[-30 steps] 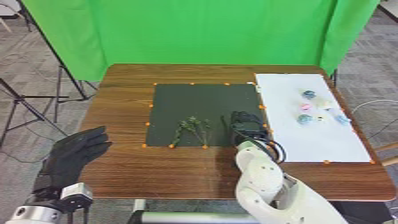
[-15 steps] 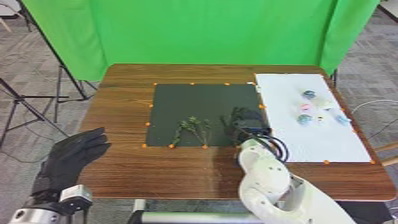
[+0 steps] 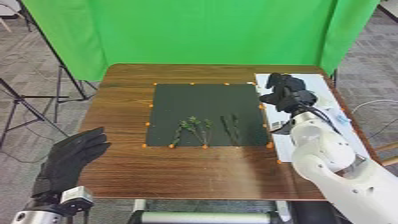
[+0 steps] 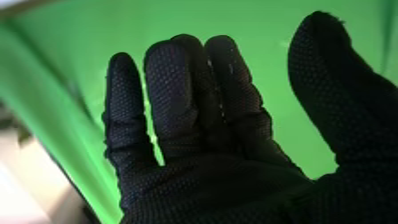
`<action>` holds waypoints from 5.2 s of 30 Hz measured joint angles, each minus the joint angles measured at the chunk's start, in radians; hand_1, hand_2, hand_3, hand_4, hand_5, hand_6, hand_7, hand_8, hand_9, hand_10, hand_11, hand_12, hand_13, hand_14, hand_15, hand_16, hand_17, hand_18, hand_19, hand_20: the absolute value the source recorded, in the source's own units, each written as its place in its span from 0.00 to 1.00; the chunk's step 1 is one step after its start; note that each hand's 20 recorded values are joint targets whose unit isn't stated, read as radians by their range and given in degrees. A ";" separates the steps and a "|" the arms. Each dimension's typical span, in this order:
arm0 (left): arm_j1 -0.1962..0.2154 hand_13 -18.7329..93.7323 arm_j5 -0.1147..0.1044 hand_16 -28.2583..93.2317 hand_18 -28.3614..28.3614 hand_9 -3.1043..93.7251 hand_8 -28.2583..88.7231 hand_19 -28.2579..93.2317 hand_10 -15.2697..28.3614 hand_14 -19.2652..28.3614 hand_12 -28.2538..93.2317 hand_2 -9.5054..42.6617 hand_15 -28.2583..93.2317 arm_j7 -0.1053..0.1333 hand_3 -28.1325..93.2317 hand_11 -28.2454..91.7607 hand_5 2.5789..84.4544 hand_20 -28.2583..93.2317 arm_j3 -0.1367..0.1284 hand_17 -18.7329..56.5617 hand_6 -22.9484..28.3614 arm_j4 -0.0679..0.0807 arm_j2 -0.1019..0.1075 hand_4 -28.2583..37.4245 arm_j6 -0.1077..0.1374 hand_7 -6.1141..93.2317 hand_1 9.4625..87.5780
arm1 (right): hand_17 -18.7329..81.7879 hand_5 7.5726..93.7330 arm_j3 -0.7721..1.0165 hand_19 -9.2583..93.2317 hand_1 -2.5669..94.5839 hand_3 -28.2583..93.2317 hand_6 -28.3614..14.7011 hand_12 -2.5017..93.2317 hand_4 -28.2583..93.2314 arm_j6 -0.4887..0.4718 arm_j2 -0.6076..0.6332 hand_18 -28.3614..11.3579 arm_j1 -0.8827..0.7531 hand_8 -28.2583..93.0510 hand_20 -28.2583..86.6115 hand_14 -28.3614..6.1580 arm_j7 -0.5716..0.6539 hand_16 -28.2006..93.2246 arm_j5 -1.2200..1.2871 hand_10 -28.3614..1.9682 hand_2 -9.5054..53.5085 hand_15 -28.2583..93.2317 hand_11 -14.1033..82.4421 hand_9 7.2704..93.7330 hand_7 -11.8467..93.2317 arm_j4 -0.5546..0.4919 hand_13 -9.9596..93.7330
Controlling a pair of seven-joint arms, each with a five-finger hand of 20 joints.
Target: Arrange flowers
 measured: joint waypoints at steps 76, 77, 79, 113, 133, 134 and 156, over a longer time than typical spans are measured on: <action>-0.039 0.39 0.001 0.11 0.91 0.42 0.16 0.73 0.85 1.00 0.31 0.28 0.76 -0.019 0.89 0.52 0.52 0.33 0.017 0.13 0.71 0.015 0.006 0.18 -0.010 0.23 0.24 | 0.37 0.39 -0.064 0.82 0.39 0.94 0.46 0.21 0.00 -0.225 0.029 0.04 0.005 0.06 0.44 0.37 0.191 0.36 -0.121 0.30 0.00 0.87 0.51 0.45 0.60 0.172 0.54; -0.039 0.39 0.001 0.11 0.91 0.42 0.16 0.73 0.85 1.00 0.31 0.28 0.76 -0.019 0.89 0.52 0.52 0.33 0.017 0.13 0.71 0.015 0.006 0.18 -0.010 0.23 0.24 | 0.37 0.41 -0.065 0.82 0.40 0.94 0.48 0.21 0.00 -0.220 0.030 0.04 0.005 0.06 0.44 0.39 0.189 0.36 -0.122 0.33 0.00 0.87 0.51 0.47 0.60 0.172 0.55; -0.039 0.39 0.001 0.11 0.91 0.42 0.16 0.73 0.85 1.00 0.31 0.28 0.76 -0.019 0.89 0.52 0.52 0.33 0.017 0.13 0.71 0.015 0.006 0.18 -0.010 0.23 0.24 | 0.38 0.43 -0.068 0.82 0.42 0.94 0.51 0.21 0.00 -0.209 0.032 0.05 0.003 0.06 0.44 0.43 0.185 0.37 -0.128 0.37 0.00 0.86 0.52 0.51 0.61 0.172 0.57; 0.010 0.39 0.001 0.11 0.91 0.42 0.16 0.73 0.85 1.00 0.31 0.28 0.76 -0.021 0.89 0.52 0.52 0.33 -0.033 0.13 0.71 0.000 -0.006 0.18 -0.009 0.23 0.24 | 0.45 0.70 -0.319 0.87 0.61 0.86 0.68 0.45 0.00 -0.025 0.029 0.15 0.267 0.27 0.46 0.70 0.152 0.52 -0.187 0.72 0.00 0.78 0.35 0.92 0.60 0.070 0.80; 0.057 0.39 -0.007 0.11 0.91 0.42 0.16 0.73 0.85 1.00 0.31 0.27 0.76 -0.020 0.89 0.52 0.52 0.33 -0.090 0.13 0.71 -0.013 -0.024 0.18 -0.003 0.23 0.24 | 0.43 0.69 -0.507 0.85 0.60 0.86 0.70 0.46 0.00 -0.101 -0.275 0.18 0.537 0.27 0.47 0.74 -0.127 0.53 -0.098 0.74 0.00 0.77 0.35 0.92 0.61 0.069 0.79; 0.057 0.39 -0.007 0.11 0.91 0.42 0.16 0.73 0.85 1.00 0.31 0.27 0.76 -0.021 0.89 0.52 0.52 0.33 -0.092 0.13 0.71 -0.013 -0.026 0.18 -0.003 0.23 0.24 | 0.43 0.69 -0.512 0.85 0.60 0.86 0.70 0.46 0.00 -0.103 -0.300 0.18 0.534 0.27 0.47 0.74 -0.140 0.53 -0.108 0.73 0.00 0.77 0.35 0.92 0.61 0.076 0.79; -0.085 0.39 0.019 0.11 0.90 0.42 0.16 0.73 0.85 1.00 0.31 0.27 0.75 -0.081 0.89 0.52 0.52 0.33 -0.049 0.13 0.71 0.043 -0.034 0.18 -0.065 0.23 0.24 | 0.42 0.66 -0.513 0.83 0.59 0.87 0.71 0.46 0.00 -0.182 -0.614 0.19 0.346 0.25 0.48 0.72 -0.149 0.53 -0.270 0.71 0.00 0.77 0.36 0.90 0.64 0.295 0.77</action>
